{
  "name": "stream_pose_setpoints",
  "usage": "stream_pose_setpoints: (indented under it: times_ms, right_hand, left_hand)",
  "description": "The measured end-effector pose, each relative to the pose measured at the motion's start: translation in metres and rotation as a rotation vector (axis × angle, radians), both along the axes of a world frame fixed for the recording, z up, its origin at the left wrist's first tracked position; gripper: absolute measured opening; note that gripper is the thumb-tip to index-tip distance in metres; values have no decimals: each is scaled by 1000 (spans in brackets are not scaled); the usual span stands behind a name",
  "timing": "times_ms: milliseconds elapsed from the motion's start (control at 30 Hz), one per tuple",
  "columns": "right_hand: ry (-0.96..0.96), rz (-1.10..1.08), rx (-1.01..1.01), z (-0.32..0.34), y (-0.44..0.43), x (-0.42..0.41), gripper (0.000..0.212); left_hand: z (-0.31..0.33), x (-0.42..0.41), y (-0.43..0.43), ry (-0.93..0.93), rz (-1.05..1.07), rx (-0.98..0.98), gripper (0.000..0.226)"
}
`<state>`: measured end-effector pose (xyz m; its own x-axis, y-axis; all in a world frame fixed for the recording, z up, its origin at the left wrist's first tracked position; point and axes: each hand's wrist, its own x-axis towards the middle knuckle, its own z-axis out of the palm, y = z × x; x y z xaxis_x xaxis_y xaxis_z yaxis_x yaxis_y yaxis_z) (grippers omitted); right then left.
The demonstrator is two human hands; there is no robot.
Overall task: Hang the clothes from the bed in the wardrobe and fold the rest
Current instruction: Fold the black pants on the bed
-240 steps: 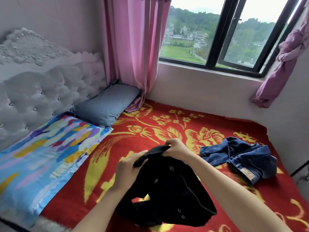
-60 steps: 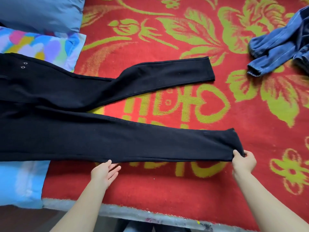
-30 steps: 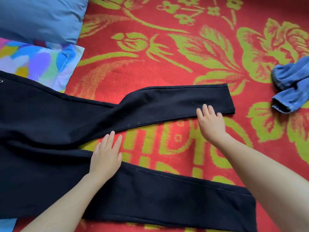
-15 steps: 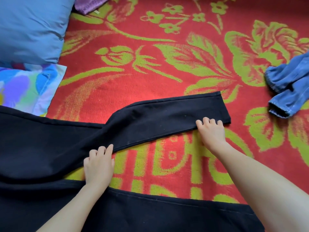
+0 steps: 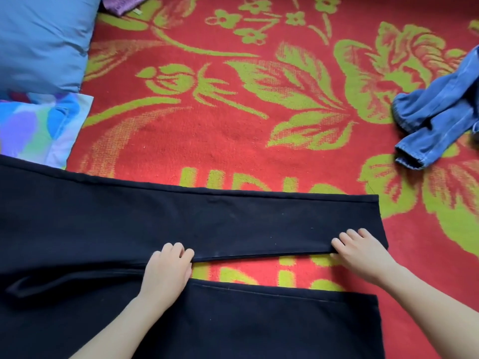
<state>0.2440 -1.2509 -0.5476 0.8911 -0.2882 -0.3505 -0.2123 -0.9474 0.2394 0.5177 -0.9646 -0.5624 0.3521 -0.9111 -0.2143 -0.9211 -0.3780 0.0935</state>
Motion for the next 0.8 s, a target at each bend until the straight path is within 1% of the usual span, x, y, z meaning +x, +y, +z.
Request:
stream_pose_setpoints:
  times_ms: [33, 100, 133, 167, 200, 267, 300, 333, 400, 433, 467, 500, 533, 600, 667, 700, 733, 767, 800]
  right_hand:
    - [-45, -24, 26, -2, -1, 3, 35]
    - [-157, -111, 8, -2, -5, 17, 42]
    - [-182, -195, -2, 0, -7, 26, 37]
    - [-193, -292, 4, -2, -10, 36, 30]
    - [-154, -395, 16, -3, -13, 44, 35]
    - [-6, -516, 91, -11, -18, 55, 54]
    - [68, -541, 113, -13, -20, 58, 59]
    - [105, -560, 119, -15, -21, 60, 63]
    - [95, -565, 81, -17, -22, 63, 70]
    - [112, -571, 72, -15, -23, 66, 72]
    - [136, -589, 72, -12, -23, 69, 70]
    - [146, -597, 59, -10, -23, 69, 64]
    - [134, -588, 30, -8, -23, 70, 53]
    - [15, -556, -28, -2, -21, 66, 29]
    - [-163, -499, -32, 6, -15, 53, 14]
    - [-257, -446, -11, 9, -11, 44, 16]
    - [-343, -367, 3, 13, -7, 34, 21]
    - [-400, -285, 25, 18, -1, 24, 24]
    - [-433, -207, 44, 21, 6, 12, 21]
  left_hand:
    - [-1, 2, -1, -6, -7, -38, 30]
    - [1, 8, -3, -22, -3, -104, 11]
    - [2, 12, -4, -31, 20, -130, 16]
    - [3, 17, -4, -41, 46, -147, 28]
    - [6, 24, -5, -47, 80, -147, 31]
    - [8, 37, -3, -74, 142, -117, 15]
    - [8, 43, -3, -78, 191, -85, 22]
    - [6, 49, -3, -70, 219, -13, 36]
    - [4, 60, -6, -62, 275, 89, 50]
    - [1, 66, -8, -76, 261, 131, 56]
    - [-3, 73, -11, -93, 238, 173, 62]
    - [-5, 80, -17, -116, 212, 233, 67]
    - [-6, 87, -25, -129, 203, 281, 73]
    - [-9, 97, -42, -111, 230, 310, 83]
    - [-7, 101, -55, -105, 196, 371, 87]
    - [-8, 103, -60, -119, 163, 395, 86]
    - [-8, 103, -64, -151, 146, 409, 82]
    - [-5, 102, -67, -184, 133, 429, 76]
    - [1, 101, -69, -218, 107, 456, 66]
